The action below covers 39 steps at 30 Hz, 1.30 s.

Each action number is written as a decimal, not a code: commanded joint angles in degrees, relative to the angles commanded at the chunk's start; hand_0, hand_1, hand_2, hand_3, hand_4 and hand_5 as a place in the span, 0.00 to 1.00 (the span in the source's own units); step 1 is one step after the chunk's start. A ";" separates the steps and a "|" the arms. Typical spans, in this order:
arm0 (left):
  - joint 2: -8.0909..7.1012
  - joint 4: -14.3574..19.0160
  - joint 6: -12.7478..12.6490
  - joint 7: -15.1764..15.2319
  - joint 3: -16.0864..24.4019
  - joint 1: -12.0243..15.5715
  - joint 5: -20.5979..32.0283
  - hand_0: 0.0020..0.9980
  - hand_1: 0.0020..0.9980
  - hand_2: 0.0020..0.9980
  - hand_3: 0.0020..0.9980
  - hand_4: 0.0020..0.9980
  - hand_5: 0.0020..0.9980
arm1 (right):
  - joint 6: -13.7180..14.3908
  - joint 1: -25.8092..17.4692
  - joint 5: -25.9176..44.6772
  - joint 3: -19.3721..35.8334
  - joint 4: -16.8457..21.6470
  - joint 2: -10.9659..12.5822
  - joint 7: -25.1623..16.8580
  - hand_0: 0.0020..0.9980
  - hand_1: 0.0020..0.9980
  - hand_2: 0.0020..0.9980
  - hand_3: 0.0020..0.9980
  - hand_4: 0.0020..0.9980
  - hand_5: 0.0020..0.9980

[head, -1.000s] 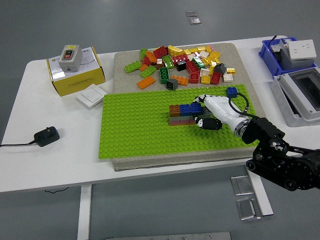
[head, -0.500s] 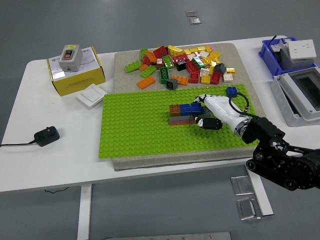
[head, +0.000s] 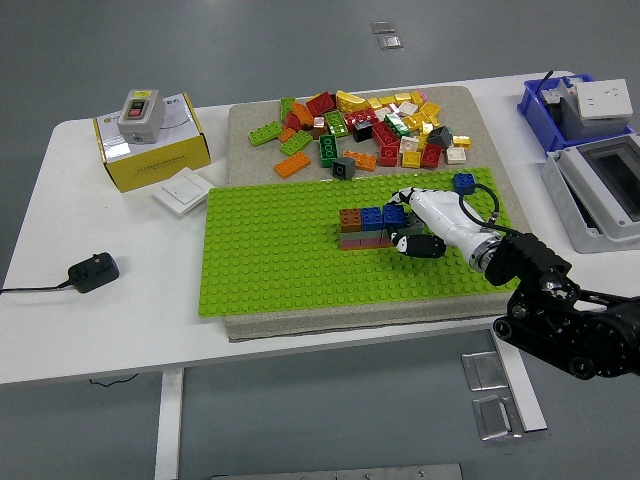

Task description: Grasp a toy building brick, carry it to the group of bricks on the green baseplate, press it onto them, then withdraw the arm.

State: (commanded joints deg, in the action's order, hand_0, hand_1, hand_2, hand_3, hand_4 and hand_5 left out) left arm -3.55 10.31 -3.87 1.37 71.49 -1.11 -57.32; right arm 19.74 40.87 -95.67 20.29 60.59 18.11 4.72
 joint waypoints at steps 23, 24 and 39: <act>0.12 0.00 0.17 0.14 0.46 0.07 -0.26 0.66 0.66 0.58 0.60 0.20 0.70 | 0.02 -0.61 2.33 1.74 3.75 2.05 -0.73 0.78 0.85 0.92 0.88 0.51 0.35; 0.14 0.00 0.18 0.16 0.47 0.10 -0.23 0.66 0.66 0.58 0.60 0.20 0.70 | 0.03 -0.80 2.67 2.16 4.68 2.50 -0.78 0.78 0.85 0.92 0.88 0.51 0.35; 0.35 0.00 0.18 0.24 0.48 0.54 0.03 0.66 0.66 0.58 0.60 0.19 0.70 | 1.27 -4.75 -0.31 6.13 10.94 5.10 -0.48 0.79 0.85 0.93 0.80 0.51 0.36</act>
State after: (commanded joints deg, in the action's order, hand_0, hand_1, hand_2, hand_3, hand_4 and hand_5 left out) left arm -3.20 10.31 -3.69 1.60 71.98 -0.57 -57.29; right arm 21.01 36.12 -95.98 26.42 71.52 23.21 4.24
